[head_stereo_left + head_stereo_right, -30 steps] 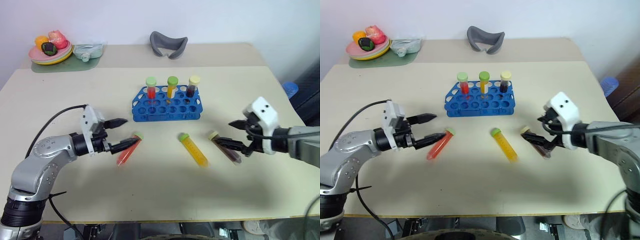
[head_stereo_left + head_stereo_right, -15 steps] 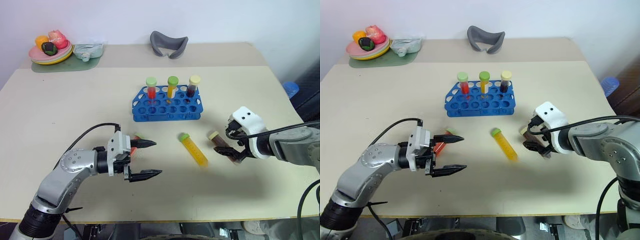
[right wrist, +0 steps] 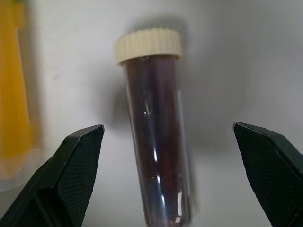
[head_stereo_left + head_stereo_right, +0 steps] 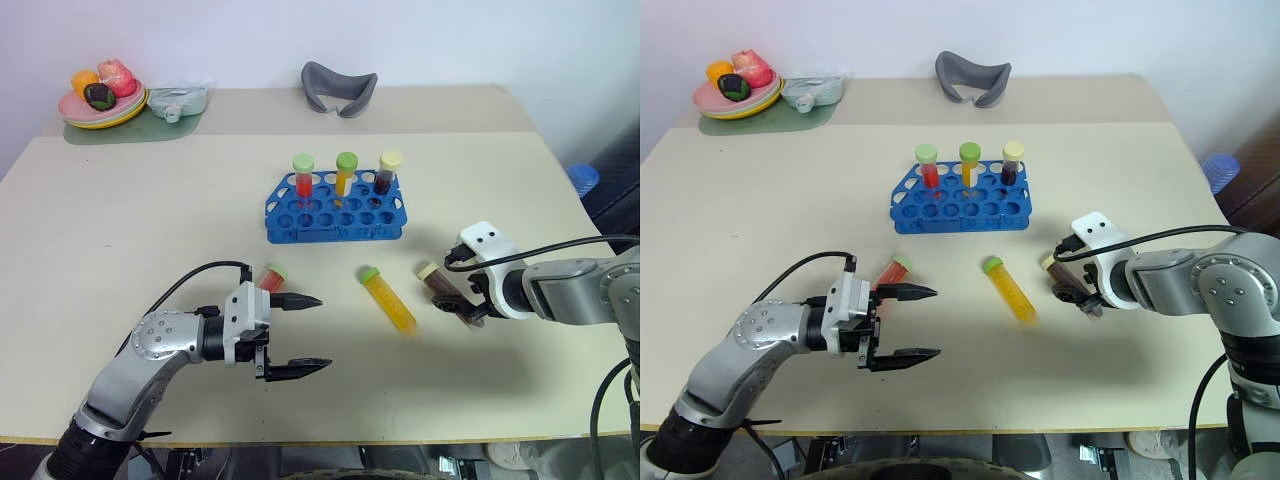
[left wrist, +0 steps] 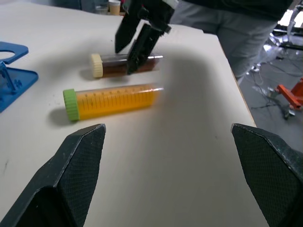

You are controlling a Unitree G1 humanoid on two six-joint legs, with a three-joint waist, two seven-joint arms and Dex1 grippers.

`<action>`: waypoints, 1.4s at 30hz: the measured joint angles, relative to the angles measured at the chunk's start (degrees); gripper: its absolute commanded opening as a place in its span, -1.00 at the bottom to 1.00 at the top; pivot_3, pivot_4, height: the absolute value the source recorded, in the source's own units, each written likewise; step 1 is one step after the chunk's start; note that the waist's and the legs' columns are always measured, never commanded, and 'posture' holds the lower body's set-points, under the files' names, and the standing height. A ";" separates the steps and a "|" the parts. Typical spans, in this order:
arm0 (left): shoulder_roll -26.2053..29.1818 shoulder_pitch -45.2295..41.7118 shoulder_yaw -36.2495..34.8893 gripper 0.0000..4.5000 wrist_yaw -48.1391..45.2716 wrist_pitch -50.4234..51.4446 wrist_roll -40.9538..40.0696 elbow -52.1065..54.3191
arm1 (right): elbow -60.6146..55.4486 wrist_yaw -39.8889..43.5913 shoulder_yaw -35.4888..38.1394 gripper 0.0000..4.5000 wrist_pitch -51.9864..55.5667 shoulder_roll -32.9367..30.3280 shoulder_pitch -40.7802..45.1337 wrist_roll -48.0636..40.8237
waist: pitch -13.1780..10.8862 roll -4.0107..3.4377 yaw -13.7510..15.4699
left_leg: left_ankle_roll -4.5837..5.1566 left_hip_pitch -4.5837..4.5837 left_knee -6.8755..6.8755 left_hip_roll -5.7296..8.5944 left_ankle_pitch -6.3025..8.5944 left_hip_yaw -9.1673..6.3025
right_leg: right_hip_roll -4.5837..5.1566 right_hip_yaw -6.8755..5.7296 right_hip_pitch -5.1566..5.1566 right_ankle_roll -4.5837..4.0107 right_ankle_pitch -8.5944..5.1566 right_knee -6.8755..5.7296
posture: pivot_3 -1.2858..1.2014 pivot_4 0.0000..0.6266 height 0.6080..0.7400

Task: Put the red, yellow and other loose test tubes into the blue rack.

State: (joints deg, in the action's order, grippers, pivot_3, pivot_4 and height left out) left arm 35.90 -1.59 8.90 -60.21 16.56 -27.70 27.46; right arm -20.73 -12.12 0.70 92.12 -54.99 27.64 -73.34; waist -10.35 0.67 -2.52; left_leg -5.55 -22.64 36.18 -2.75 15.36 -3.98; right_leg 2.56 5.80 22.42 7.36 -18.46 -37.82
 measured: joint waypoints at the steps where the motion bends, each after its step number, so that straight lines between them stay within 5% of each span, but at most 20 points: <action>1: 0.00 0.03 0.00 0.93 -0.08 -0.08 0.00 -0.08 | 0.41 -0.40 -0.33 1.00 0.00 0.12 0.16 -0.25 | 0.00 0.00 -0.01 | 0.00 0.00 0.00 0.00 0.00 0.00 | 0.00 0.00 0.00 0.00 0.00 0.00 | 0.03 -0.52 1.00; 11: 0.06 1.03 -0.09 0.93 -0.90 -0.68 -0.04 -0.33 | 2.97 -1.89 -4.80 1.00 0.01 1.01 3.74 0.40 | 0.00 0.00 0.03 | 0.00 -0.01 -0.01 0.00 0.00 0.00 | 0.00 0.01 0.02 0.00 0.00 0.01 | 0.03 -0.52 1.00; 15: 0.06 0.38 -0.18 1.00 -0.41 0.46 -0.42 -0.27 | 3.50 -1.01 -5.47 0.48 0.01 1.15 4.40 0.81 | 0.00 0.00 -0.02 | 0.00 0.00 0.00 0.00 0.00 0.00 | 0.00 0.01 0.01 0.00 0.00 0.00 | 0.03 -0.52 1.00; 22: 0.07 -1.00 -0.23 1.00 0.72 2.23 -0.59 0.42 | 3.73 -0.33 -5.99 0.48 0.01 1.42 4.99 2.12 | 0.00 0.00 -0.06 | 0.00 0.00 -0.01 -0.01 0.00 0.00 | -0.02 0.01 0.01 0.00 0.00 0.00 | 0.03 -0.52 1.00; 29: 0.06 -1.65 -0.24 1.00 1.41 3.80 -1.23 0.81 | 3.37 1.00 -6.09 -0.63 0.01 1.68 5.03 3.26 | 0.00 0.00 0.03 | 0.00 0.00 0.00 -0.01 0.00 0.00 | -0.01 0.01 0.00 0.00 0.00 0.00 | 0.03 -0.52 1.00; 38: 0.08 -2.84 -0.72 1.00 2.87 5.48 -2.25 1.38 | 2.67 2.85 -6.91 -0.63 0.01 2.22 5.95 5.68 | 0.00 0.00 -0.08 | 0.00 0.01 0.00 -0.01 0.00 0.00 | -0.01 0.01 0.02 0.00 0.00 0.00 | 0.03 -0.52 1.00; 42: 0.30 -2.78 -4.24 1.00 4.62 6.06 -3.33 1.34 | -6.14 10.95 -7.10 -0.63 -6.61 1.70 8.45 10.69 | -0.04 -0.08 -0.03 | 0.00 -0.11 -0.04 -0.02 0.00 -0.02 | -0.04 0.00 0.20 0.00 0.00 -0.05 | 0.03 -0.52 1.00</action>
State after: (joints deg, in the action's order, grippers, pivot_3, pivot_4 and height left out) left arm 36.20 -4.37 4.66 -55.59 22.62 -31.03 28.81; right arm -26.87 -1.17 -6.40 85.52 -53.29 36.09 -62.64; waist -10.39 0.60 -2.55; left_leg -5.55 -22.75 36.14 -2.77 15.36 -4.00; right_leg 2.52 5.80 22.62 7.37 -18.46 -37.86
